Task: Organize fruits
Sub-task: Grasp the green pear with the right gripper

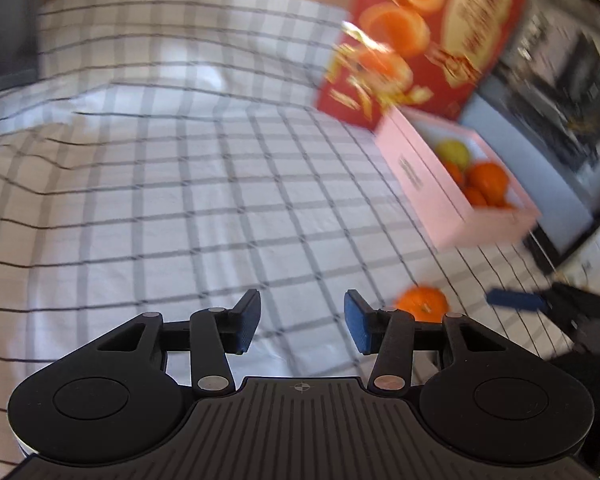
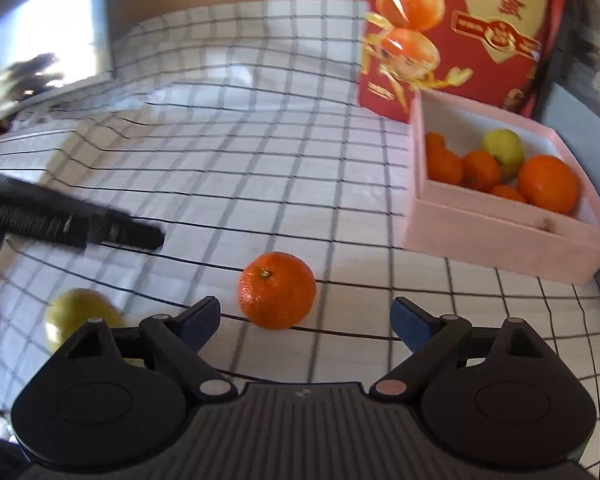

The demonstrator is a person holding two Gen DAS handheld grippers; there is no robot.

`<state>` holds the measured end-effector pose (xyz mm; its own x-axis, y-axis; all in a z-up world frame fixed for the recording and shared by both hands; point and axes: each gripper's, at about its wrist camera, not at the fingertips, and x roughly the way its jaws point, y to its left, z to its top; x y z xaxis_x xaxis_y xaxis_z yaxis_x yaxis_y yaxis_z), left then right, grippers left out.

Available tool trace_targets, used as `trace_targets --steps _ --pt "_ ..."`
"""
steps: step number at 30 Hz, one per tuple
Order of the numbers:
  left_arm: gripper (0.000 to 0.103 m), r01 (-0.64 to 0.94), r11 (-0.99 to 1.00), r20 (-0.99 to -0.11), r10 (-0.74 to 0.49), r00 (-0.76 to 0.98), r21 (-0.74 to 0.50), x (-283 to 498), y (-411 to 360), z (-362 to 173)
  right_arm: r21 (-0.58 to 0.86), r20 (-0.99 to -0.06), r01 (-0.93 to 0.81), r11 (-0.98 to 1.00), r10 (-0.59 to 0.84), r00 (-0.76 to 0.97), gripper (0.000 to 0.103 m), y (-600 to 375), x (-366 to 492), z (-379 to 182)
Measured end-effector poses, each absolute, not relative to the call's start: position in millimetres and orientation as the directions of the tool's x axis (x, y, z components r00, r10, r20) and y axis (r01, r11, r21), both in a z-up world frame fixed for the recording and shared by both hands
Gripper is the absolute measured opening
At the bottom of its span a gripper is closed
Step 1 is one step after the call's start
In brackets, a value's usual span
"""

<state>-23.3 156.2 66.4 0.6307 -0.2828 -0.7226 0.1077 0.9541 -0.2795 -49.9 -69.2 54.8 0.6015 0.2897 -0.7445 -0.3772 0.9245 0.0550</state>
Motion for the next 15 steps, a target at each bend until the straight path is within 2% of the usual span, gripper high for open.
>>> trace_targets --steps 7,15 --pt "0.051 0.001 0.958 -0.723 -0.218 0.656 -0.288 -28 196 69 0.224 -0.732 -0.573 0.788 0.524 0.435 0.093 -38 -56 73" --pt "0.051 0.006 0.948 -0.733 -0.251 0.632 -0.319 -32 196 56 0.220 -0.785 -0.737 0.638 0.565 0.255 0.082 20 -69 55"
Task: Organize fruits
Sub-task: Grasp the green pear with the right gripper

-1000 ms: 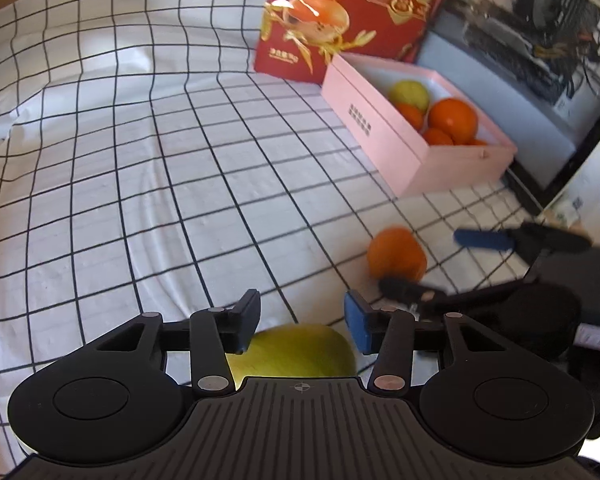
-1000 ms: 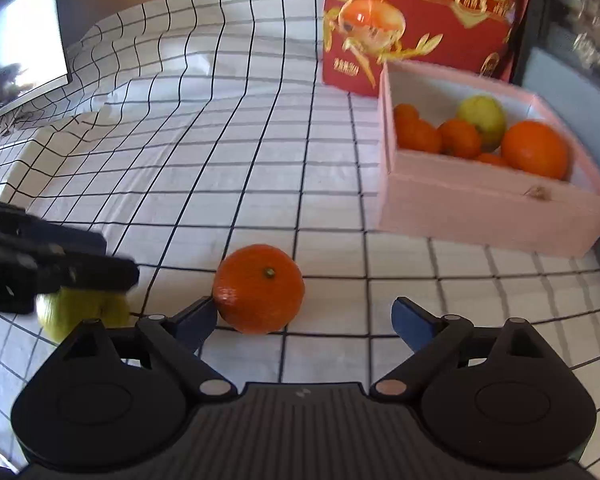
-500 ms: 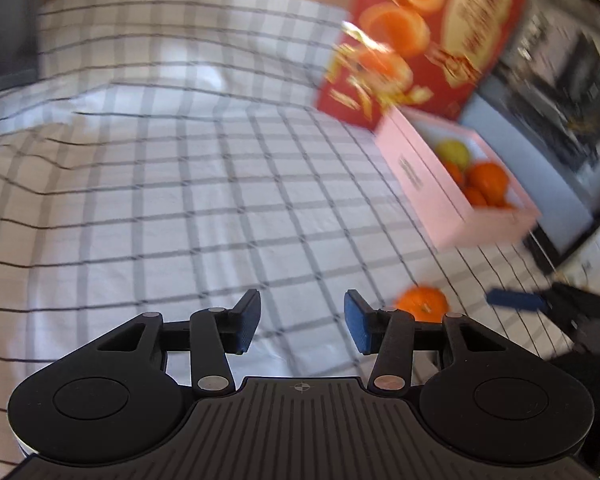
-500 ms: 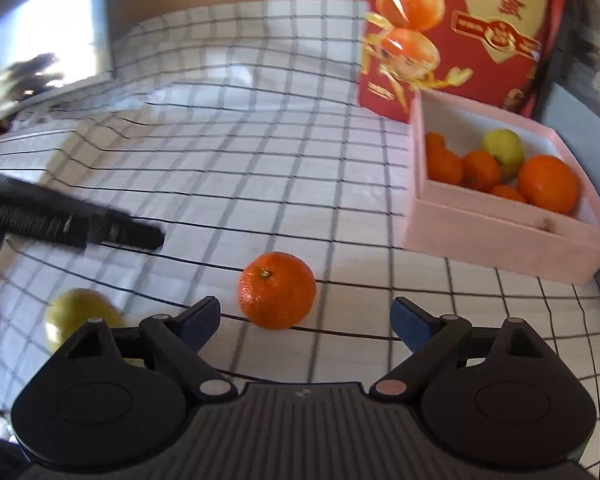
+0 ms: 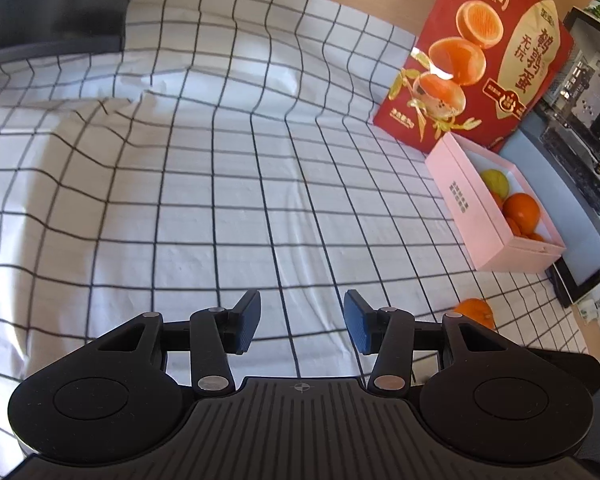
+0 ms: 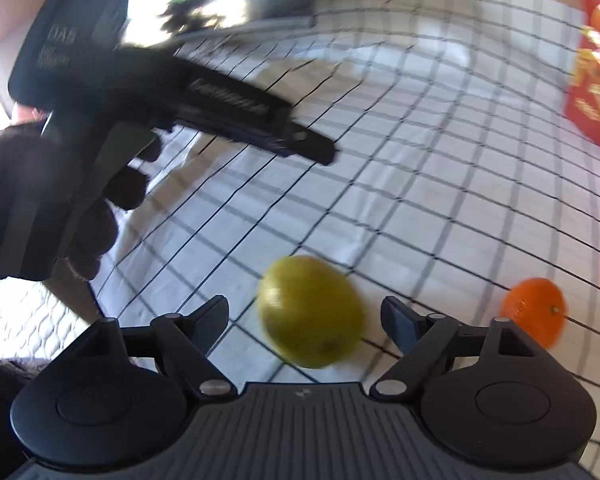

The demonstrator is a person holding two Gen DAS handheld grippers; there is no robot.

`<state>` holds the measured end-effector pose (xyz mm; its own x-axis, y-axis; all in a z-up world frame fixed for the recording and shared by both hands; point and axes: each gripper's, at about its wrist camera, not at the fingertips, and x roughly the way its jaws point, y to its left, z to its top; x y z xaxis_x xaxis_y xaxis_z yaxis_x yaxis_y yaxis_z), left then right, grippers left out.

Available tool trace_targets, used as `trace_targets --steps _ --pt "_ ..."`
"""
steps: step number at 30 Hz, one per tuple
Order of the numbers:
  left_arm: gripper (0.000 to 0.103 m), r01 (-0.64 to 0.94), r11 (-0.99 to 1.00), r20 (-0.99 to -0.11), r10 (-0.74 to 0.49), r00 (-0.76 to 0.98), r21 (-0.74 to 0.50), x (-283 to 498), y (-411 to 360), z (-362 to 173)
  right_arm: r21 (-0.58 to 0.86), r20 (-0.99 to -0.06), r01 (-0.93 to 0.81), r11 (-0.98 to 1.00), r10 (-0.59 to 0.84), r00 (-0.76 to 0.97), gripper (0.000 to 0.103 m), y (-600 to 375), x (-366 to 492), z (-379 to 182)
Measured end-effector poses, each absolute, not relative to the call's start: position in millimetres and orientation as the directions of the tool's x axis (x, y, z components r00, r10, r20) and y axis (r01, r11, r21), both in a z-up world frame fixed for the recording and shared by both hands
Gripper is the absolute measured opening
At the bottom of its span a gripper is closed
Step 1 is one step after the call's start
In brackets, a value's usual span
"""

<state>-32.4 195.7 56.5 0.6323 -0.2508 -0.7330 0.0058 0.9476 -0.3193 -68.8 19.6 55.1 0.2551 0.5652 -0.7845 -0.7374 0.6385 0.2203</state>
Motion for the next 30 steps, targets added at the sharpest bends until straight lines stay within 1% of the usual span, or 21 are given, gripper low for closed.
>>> trace_targets --steps 2,6,15,21,23,24,25,27,30 --pt "0.051 0.011 0.948 -0.737 -0.256 0.626 -0.319 -33 193 53 0.155 -0.799 -0.757 0.635 0.531 0.282 0.079 30 -69 50" --pt "0.051 0.024 0.947 -0.743 -0.267 0.614 -0.320 -33 191 51 0.078 -0.826 -0.772 0.631 0.474 0.304 0.065 42 -66 37" --pt "0.051 0.072 0.943 -0.740 -0.302 0.601 -0.326 -23 181 50 0.003 -0.799 -0.756 0.655 0.456 0.392 0.064 47 -68 35" --pt "0.051 0.081 0.940 -0.739 -0.313 0.596 -0.332 -20 180 47 -0.102 -0.762 -0.731 0.675 0.419 0.494 0.065 50 -69 36" --pt "0.051 0.080 0.938 -0.739 -0.317 0.595 -0.338 -21 181 47 -0.098 -0.761 -0.731 0.676 0.423 0.492 0.066 50 -68 37" --pt "0.051 0.078 0.938 -0.739 -0.317 0.595 -0.339 -22 182 47 -0.097 -0.762 -0.731 0.675 0.422 0.491 0.064 50 -68 37" --pt "0.051 0.077 0.938 -0.739 -0.316 0.595 -0.339 -22 184 47 -0.101 -0.759 -0.730 0.676 0.423 0.495 0.059 49 -69 37" --pt "0.051 0.071 0.938 -0.739 -0.313 0.597 -0.339 -23 187 46 -0.096 -0.759 -0.725 0.682 0.422 0.497 0.059 48 -67 38" --pt "0.051 0.063 0.939 -0.739 -0.307 0.599 -0.339 -25 191 46 -0.042 -0.768 -0.703 0.710 0.427 0.478 0.058 45 -59 39"
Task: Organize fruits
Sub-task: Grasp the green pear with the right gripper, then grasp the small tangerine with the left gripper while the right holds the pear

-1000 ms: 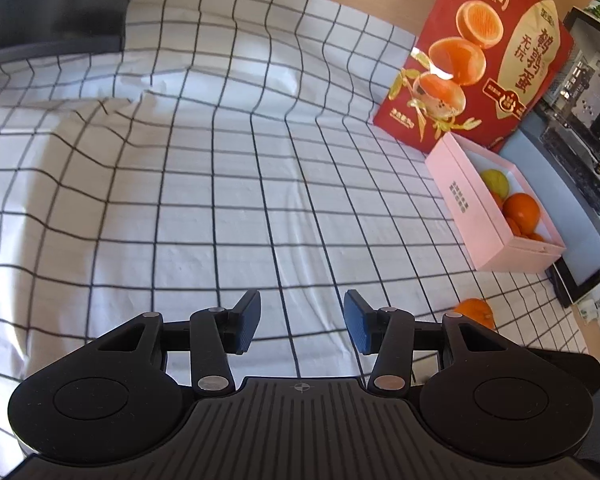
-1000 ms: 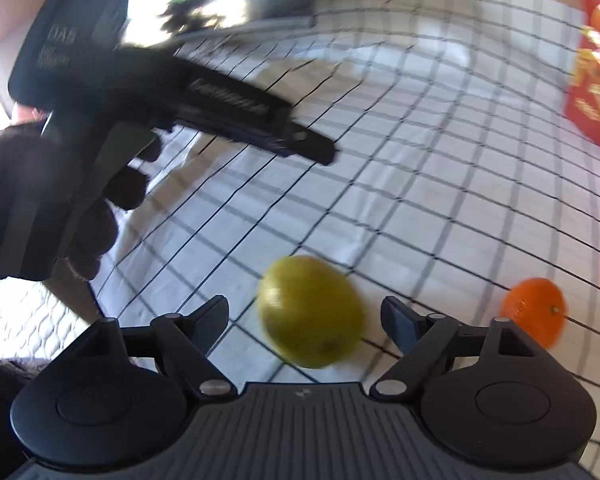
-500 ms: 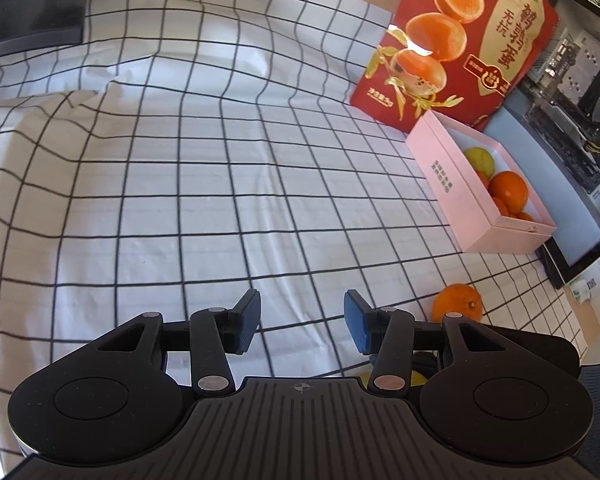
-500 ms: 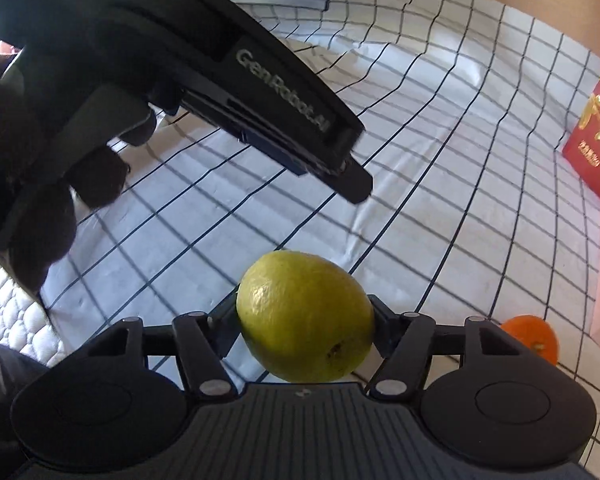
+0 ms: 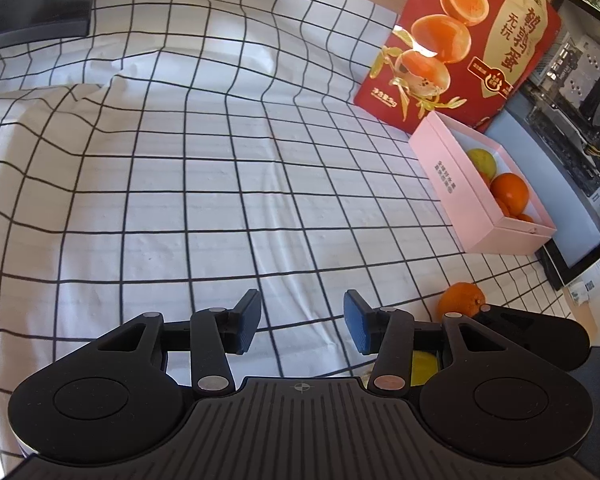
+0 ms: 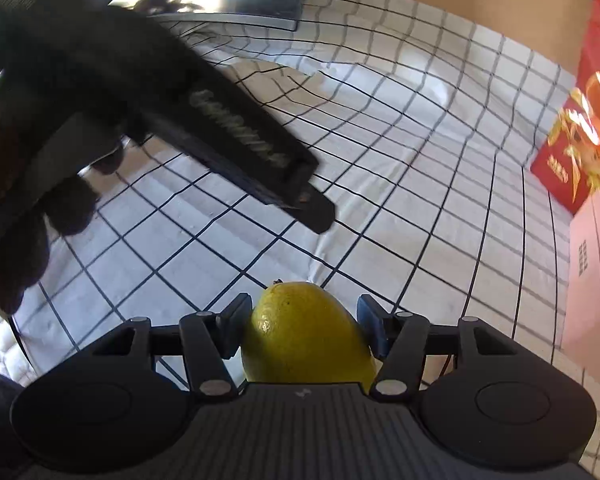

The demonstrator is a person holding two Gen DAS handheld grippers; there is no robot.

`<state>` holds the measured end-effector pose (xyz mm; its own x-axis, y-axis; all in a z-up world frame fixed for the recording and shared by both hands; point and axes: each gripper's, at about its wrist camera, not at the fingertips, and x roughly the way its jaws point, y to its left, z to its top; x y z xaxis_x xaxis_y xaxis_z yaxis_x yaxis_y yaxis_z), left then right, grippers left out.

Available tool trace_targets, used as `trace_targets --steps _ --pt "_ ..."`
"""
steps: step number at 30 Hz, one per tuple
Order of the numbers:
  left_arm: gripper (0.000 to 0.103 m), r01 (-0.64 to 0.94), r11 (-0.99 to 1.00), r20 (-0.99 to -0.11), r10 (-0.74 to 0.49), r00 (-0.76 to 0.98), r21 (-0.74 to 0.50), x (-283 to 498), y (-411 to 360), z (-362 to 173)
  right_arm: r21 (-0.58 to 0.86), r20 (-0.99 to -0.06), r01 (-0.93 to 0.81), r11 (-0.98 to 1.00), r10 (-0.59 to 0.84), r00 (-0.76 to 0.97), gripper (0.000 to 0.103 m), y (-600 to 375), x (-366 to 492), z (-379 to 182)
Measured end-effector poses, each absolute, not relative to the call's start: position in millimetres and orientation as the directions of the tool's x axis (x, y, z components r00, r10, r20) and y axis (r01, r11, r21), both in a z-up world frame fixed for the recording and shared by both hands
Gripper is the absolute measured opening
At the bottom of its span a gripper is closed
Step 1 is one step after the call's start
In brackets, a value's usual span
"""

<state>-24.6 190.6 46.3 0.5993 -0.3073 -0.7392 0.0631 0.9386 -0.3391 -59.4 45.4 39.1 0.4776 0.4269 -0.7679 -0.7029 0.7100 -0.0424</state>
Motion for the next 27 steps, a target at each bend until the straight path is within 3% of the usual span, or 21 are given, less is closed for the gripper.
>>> trace_targets --steps 14,19,27 --pt "0.050 0.161 0.933 -0.747 -0.356 0.562 -0.323 -8 158 43 0.046 -0.754 -0.527 0.849 0.376 0.539 0.054 -24 -61 54" --pt "0.050 0.241 0.917 -0.747 -0.399 0.532 -0.318 2 129 43 0.038 -0.718 -0.470 0.882 0.351 0.601 0.036 -46 -71 65" --pt "0.050 0.280 0.907 -0.741 -0.418 0.525 -0.314 7 113 46 0.048 -0.742 -0.380 0.924 0.288 0.605 0.034 -57 -68 55"
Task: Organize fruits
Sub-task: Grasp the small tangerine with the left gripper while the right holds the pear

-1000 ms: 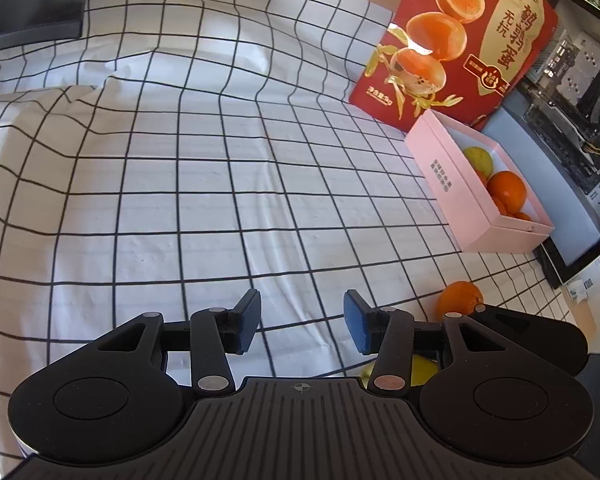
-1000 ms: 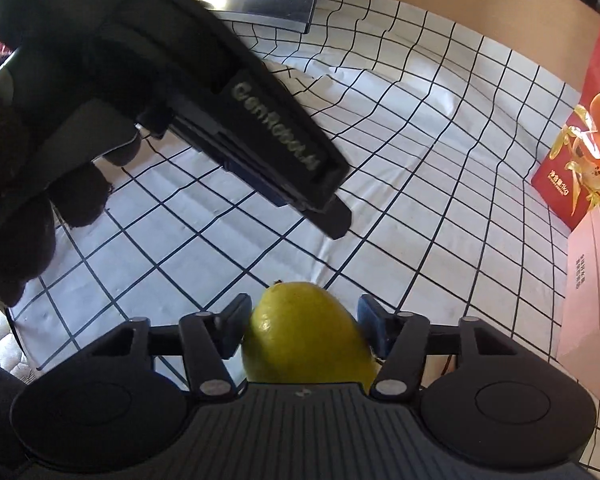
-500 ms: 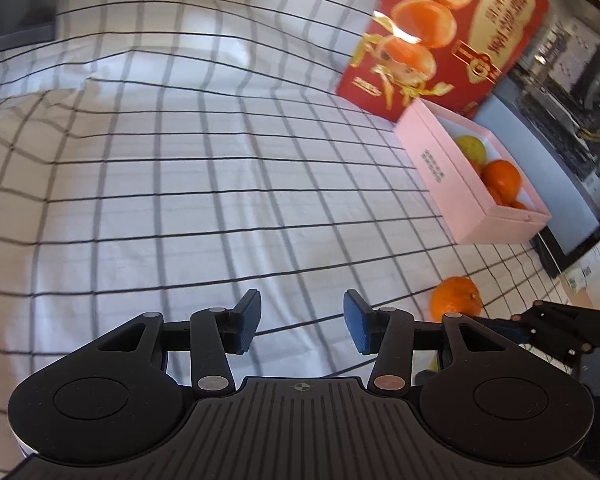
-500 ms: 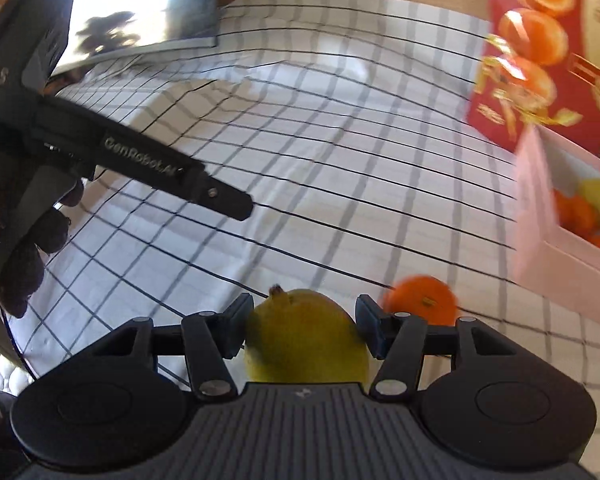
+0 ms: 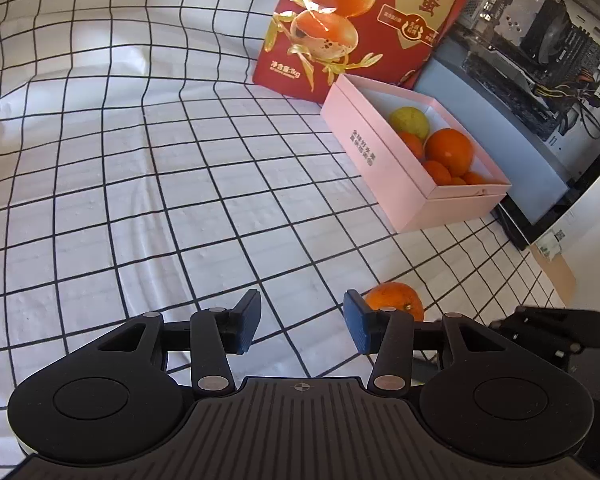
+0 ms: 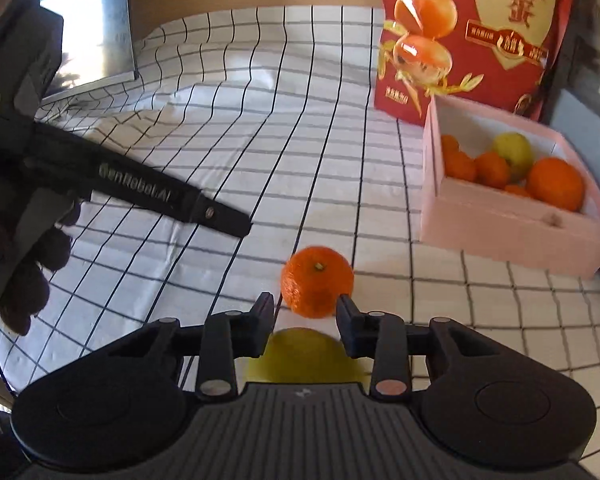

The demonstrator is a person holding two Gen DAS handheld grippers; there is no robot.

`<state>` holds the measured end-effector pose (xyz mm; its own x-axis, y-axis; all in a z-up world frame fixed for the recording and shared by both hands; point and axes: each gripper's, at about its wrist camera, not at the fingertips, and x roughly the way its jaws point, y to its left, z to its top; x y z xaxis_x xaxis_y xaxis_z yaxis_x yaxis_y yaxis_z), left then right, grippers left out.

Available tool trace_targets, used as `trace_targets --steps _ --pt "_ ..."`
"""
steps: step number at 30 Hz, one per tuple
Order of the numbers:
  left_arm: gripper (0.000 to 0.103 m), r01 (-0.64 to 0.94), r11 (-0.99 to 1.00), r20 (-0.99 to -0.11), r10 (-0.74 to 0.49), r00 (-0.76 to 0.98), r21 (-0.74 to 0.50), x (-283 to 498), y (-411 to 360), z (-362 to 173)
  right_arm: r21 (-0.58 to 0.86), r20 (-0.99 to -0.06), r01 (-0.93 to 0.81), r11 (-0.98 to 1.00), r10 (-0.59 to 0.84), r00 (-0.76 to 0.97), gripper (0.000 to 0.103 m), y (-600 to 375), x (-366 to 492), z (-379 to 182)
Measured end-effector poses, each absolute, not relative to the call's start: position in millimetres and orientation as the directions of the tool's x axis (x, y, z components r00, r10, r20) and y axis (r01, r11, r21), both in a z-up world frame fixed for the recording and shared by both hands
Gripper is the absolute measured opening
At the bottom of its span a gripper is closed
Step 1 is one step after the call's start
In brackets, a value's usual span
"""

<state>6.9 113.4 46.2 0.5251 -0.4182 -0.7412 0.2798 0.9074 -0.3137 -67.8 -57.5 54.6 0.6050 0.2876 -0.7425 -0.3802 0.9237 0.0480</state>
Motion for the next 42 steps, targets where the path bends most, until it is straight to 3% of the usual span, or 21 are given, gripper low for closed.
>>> trace_targets --steps 9,11,12,13,16,22,31,34,42 --pt "0.050 0.196 0.924 -0.742 -0.381 0.551 -0.328 5 141 42 0.065 -0.730 -0.416 0.907 0.327 0.600 0.035 -55 -67 61" --pt "0.050 0.184 0.926 -0.748 -0.376 0.547 -0.331 7 144 39 0.087 -0.715 -0.430 0.898 0.357 0.601 0.051 -58 -67 69" --pt "0.050 0.180 0.926 -0.748 -0.374 0.548 -0.331 8 145 38 0.083 -0.712 -0.441 0.894 0.363 0.602 0.065 -58 -67 71" --pt "0.050 0.176 0.927 -0.747 -0.373 0.550 -0.332 8 145 38 0.062 -0.708 -0.450 0.891 0.357 0.609 0.067 -56 -66 72" --pt "0.050 0.171 0.925 -0.739 -0.374 0.560 -0.339 6 146 40 -0.011 -0.715 -0.452 0.892 0.309 0.627 0.067 -51 -58 66" --pt "0.050 0.143 0.932 -0.726 -0.351 0.592 -0.334 0 156 46 -0.008 -0.719 -0.445 0.895 0.304 0.625 0.067 -53 -50 57" --pt "0.050 0.108 0.942 -0.689 -0.306 0.657 -0.317 -8 181 68 0.112 -0.662 -0.414 0.903 0.379 0.647 0.067 -90 -34 83" --pt "0.050 0.150 0.939 -0.681 -0.329 0.654 -0.310 -12 175 74 0.125 -0.638 -0.381 0.916 0.368 0.676 0.067 -116 -31 100" --pt "0.050 0.363 0.867 -0.703 -0.491 0.515 -0.340 -3 111 63 0.184 -0.698 -0.416 0.891 0.416 0.582 0.072 -129 -65 94"
